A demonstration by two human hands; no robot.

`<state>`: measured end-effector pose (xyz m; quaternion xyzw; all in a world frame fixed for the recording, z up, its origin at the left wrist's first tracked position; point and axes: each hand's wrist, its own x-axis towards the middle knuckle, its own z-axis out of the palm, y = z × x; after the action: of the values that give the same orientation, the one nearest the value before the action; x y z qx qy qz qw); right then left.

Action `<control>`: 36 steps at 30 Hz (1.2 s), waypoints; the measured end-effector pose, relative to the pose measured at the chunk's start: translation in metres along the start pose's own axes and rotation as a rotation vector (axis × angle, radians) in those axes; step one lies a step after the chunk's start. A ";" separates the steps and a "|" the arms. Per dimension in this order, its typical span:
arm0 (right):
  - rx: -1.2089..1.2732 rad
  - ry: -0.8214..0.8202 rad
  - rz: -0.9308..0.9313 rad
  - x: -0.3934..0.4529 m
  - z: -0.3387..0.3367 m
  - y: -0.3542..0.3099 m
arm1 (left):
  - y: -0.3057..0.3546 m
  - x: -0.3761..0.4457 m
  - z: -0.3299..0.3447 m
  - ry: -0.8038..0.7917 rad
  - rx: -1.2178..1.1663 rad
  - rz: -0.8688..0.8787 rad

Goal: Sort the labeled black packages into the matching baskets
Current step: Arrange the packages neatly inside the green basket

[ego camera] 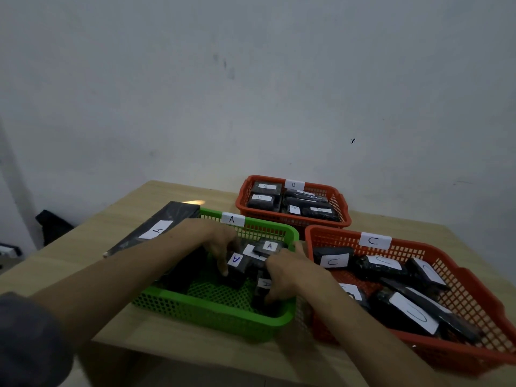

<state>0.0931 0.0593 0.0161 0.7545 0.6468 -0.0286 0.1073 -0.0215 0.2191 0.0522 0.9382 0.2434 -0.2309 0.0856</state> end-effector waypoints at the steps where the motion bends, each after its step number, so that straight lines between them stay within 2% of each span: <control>1: 0.001 0.001 -0.003 0.000 0.000 0.000 | 0.001 0.000 0.003 -0.028 0.018 0.004; 6: -0.013 0.002 -0.008 0.000 -0.001 0.000 | -0.002 -0.004 0.003 -0.018 0.049 -0.008; 12: -0.018 0.013 -0.012 -0.002 -0.001 -0.001 | -0.010 0.001 -0.016 0.365 -0.103 0.000; 15: 0.007 0.053 -0.020 -0.004 0.000 0.000 | 0.000 0.014 -0.005 0.347 -0.161 0.010; 21: 0.191 0.154 0.000 -0.004 -0.011 0.015 | -0.004 0.028 0.009 0.444 0.039 -0.022; 26: 0.202 0.258 0.085 0.011 -0.029 0.044 | -0.010 0.034 0.013 0.499 0.095 -0.027; 30: 0.176 0.226 0.130 0.029 -0.030 0.058 | -0.011 0.039 0.016 0.564 0.085 0.017; 36: 0.156 0.189 0.145 0.050 -0.023 0.066 | -0.012 0.042 0.016 0.558 0.004 0.058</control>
<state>0.1639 0.1032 0.0378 0.8046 0.5938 0.0003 -0.0113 -0.0016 0.2426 0.0173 0.9723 0.2299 0.0383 0.0200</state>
